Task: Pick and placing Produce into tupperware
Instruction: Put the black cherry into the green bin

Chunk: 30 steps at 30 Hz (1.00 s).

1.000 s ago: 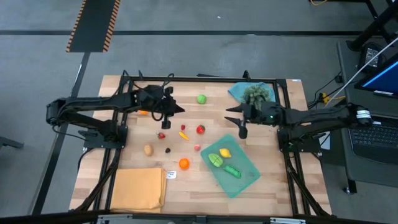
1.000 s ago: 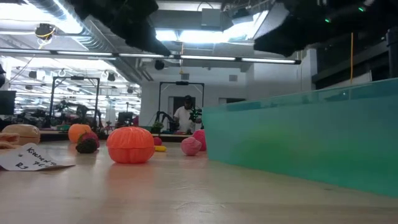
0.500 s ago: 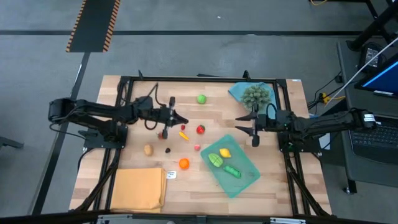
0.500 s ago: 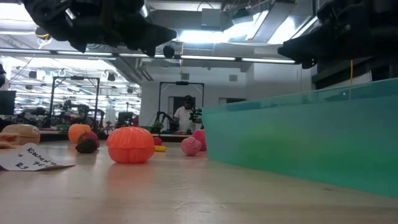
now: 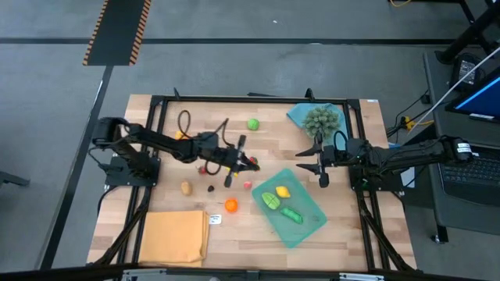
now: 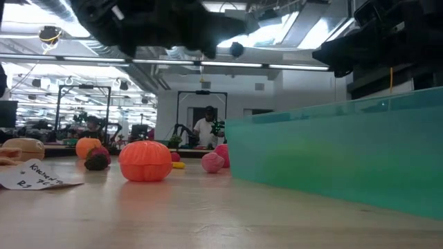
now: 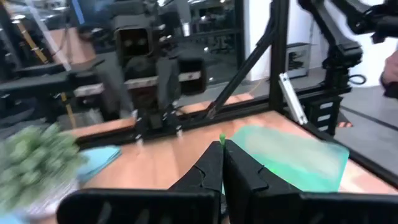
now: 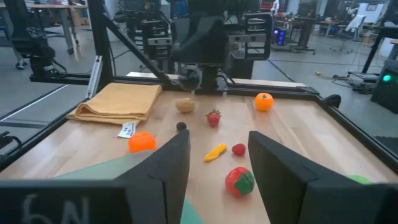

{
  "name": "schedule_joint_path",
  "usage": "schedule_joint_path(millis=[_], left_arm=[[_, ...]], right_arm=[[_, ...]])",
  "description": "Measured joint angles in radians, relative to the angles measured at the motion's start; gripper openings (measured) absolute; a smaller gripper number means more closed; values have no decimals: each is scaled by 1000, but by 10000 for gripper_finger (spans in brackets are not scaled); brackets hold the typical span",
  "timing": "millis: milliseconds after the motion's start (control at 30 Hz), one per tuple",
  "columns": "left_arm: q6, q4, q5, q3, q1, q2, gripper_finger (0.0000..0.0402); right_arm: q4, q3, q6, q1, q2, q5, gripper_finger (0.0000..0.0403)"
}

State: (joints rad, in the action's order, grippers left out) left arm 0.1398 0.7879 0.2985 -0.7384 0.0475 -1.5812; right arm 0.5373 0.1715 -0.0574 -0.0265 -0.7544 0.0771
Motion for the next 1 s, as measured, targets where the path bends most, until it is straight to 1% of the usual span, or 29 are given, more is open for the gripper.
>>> schedule_joint_path(millis=[133, 367, 467, 600, 800, 867, 1000], left_arm=[[-7, -4, 0, -76, -36, -70, 0], [-28, -29, 1, -158, -98, -130, 0], [-38, -96, -15, -189, -118, -141, 0], [-40, -265, -70, -255, -137, -143, 0], [-40, -493, -75, -368, -143, -143, 0], [-41, -522, -76, -385, -142, -142, 0], [-42, -523, -77, -397, -142, -143, 0]], right_arm=[[0, 0, -1, 0, 0, 5, 166], [-2, 0, 0, 0, 0, 6, 166], [-8, 0, 2, 0, 0, 31, 166], [-12, 0, 29, 0, 0, 71, 166], [-35, 0, 56, 0, 0, 76, 166], [-38, 0, 56, 0, 0, 76, 166], [-39, 0, 56, 0, 0, 76, 166]])
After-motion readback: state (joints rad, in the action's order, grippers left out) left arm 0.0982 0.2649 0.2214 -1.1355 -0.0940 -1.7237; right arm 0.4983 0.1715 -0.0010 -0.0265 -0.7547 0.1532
